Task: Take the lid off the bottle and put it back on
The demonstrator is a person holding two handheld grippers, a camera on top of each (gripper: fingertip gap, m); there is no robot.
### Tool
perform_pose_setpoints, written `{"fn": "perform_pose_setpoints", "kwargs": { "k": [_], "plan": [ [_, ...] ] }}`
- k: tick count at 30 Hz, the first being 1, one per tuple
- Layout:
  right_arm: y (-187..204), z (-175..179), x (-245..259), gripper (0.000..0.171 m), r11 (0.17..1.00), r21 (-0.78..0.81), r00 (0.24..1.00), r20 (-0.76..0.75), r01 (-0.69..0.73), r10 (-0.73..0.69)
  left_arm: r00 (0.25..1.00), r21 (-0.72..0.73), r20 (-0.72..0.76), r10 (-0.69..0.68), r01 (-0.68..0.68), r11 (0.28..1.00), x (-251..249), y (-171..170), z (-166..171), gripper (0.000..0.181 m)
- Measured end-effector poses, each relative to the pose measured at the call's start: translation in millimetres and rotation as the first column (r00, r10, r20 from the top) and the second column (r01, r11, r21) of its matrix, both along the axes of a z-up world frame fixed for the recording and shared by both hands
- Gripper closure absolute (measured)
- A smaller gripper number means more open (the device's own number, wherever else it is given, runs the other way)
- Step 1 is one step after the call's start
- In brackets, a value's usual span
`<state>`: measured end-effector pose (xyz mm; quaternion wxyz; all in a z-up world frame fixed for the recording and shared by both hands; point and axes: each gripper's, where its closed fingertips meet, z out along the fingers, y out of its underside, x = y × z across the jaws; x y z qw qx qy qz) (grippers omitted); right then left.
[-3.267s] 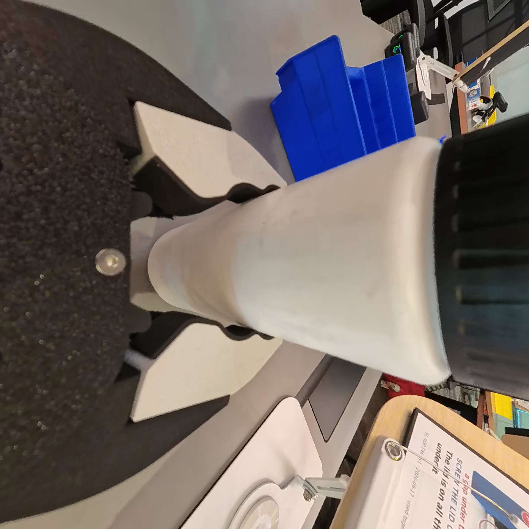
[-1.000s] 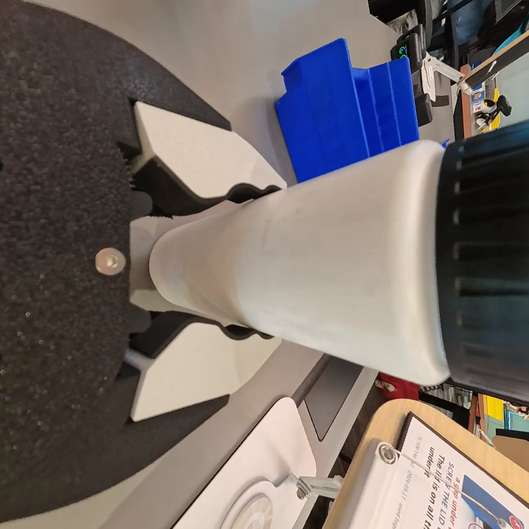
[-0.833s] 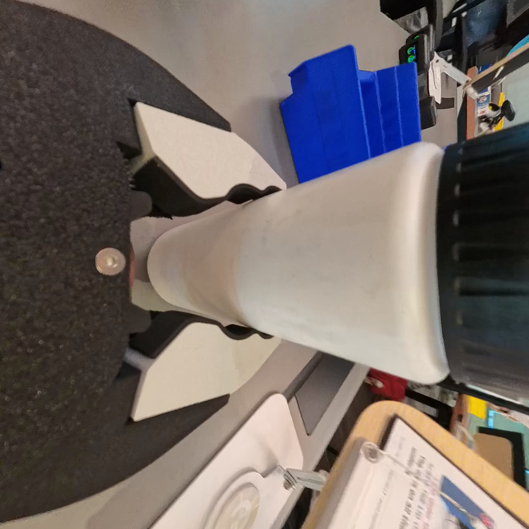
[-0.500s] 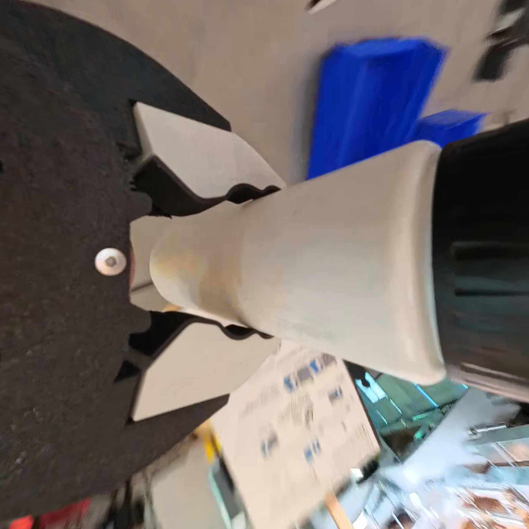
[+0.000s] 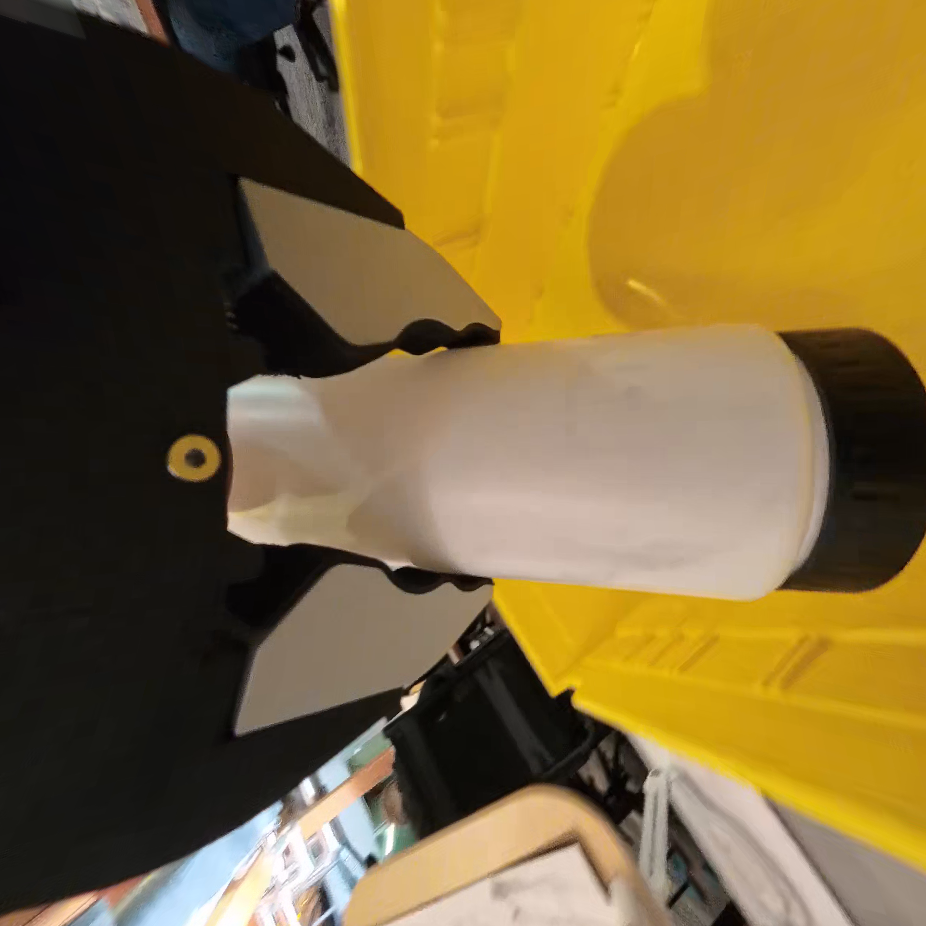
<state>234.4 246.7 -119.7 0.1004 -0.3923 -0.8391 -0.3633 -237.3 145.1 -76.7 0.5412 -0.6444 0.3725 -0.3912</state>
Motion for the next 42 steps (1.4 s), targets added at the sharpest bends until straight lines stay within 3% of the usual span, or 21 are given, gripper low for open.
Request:
{"fn": "perform_pose_setpoints", "kwargs": {
  "k": [7, 9, 13, 15, 17, 18, 21, 22, 24, 25, 27, 29, 30, 33, 34, 36, 38, 40, 42],
  "plan": [
    [20, -72, -2, 0.085, 0.984, -0.179, 1.0, -0.021, -0.004, 0.0, 0.989, 0.057, 0.128, -0.068, 0.061, 0.996, -3, -10, 18, 0.083],
    [29, -77, -6, 0.082, 0.988, -0.146, 0.999, -0.029, -0.039, 0.035, 0.99, 0.048, 0.13, -0.059, 0.053, 0.997, -5, -8, 17, 0.081],
    [29, -77, -4, 0.081, 0.987, -0.15, 0.995, -0.068, 0.062, -0.073, 0.987, -0.028, 0.146, -0.067, 0.072, 0.997, -10, -5, 15, 0.089],
    [25, -68, -5, 0.076, 0.989, -0.115, 0.993, -0.072, 0.089, -0.098, 0.991, -0.032, 0.116, -0.059, 0.063, 0.998, -16, -2, 13, 0.096],
    [21, -49, -4, 0.065, 0.979, -0.071, 0.97, -0.138, 0.191, -0.199, 1.0, -0.027, 0.019, 0.024, -0.023, 0.999, -31, 8, 7, 0.12],
    [19, -35, 1, 0.06, 0.969, -0.033, 0.954, -0.17, 0.243, -0.245, 0.995, 0.002, -0.023, 0.102, -0.102, 0.995, -43, 16, 7, 0.119],
    [14, 25, 13, 0.059, 0.924, 0.142, 0.888, -0.36, 0.354, -0.285, 0.925, 0.097, -0.105, 0.364, -0.355, 0.93, -89, 36, 12, 0.09],
    [13, 56, 17, 0.064, 0.883, 0.235, 0.85, -0.452, 0.406, -0.27, 0.903, 0.124, -0.112, 0.416, -0.402, 0.907, -104, 37, 14, 0.091],
    [1, 121, 17, 0.077, 0.743, 0.361, 0.694, -0.694, 0.564, -0.189, 0.875, 0.172, -0.063, 0.48, -0.464, 0.869, -127, 33, 24, 0.092],
    [-13, 146, 17, 0.084, 0.666, 0.349, 0.572, -0.808, 0.659, -0.142, 0.868, 0.181, -0.031, 0.496, -0.483, 0.857, -136, 29, 28, 0.097],
    [-47, 166, 14, 0.083, 0.552, 0.152, 0.223, -0.973, 0.82, -0.062, 0.866, 0.177, 0.0, 0.5, -0.492, 0.852, -146, 19, 34, 0.115],
    [-83, 154, 2, 0.089, 0.491, -0.089, -0.105, -0.994, 0.867, 0.005, 0.86, 0.187, 0.009, 0.51, -0.503, 0.844, -151, 14, 38, 0.115],
    [-99, 140, -9, 0.084, 0.493, -0.209, -0.258, -0.966, 0.845, 0.032, 0.854, 0.179, 0.013, 0.52, -0.513, 0.839, -153, 13, 37, 0.114],
    [-139, 86, -54, 0.092, 0.541, -0.489, -0.612, -0.788, 0.685, 0.063, 0.856, 0.075, 0.032, 0.516, -0.517, 0.853, -154, 13, 28, 0.126],
    [-149, 71, -69, 0.094, 0.568, -0.53, -0.672, -0.738, 0.63, 0.056, 0.868, 0.033, 0.023, 0.495, -0.496, 0.868, -151, 14, 22, 0.132],
    [-167, 47, -82, 0.098, 0.551, -0.567, -0.723, -0.684, 0.612, 0.097, 0.877, 0.02, 0.001, 0.48, -0.48, 0.877, -148, 20, 12, 0.13],
    [-180, 28, -92, 0.103, 0.547, -0.585, -0.745, -0.657, 0.599, 0.113, 0.866, 0.024, -0.038, 0.498, -0.498, 0.867, -150, 27, 0, 0.128],
    [-181, 27, -95, 0.107, 0.554, -0.59, -0.754, -0.648, 0.587, 0.109, 0.848, -0.038, -0.048, 0.528, -0.53, 0.847, -152, 33, -9, 0.114],
    [-174, 15, -91, 0.106, 0.528, -0.588, -0.718, -0.693, 0.613, 0.062, 0.863, -0.104, -0.044, 0.503, -0.505, 0.857, -147, 32, -17, 0.108]
  ]
}}
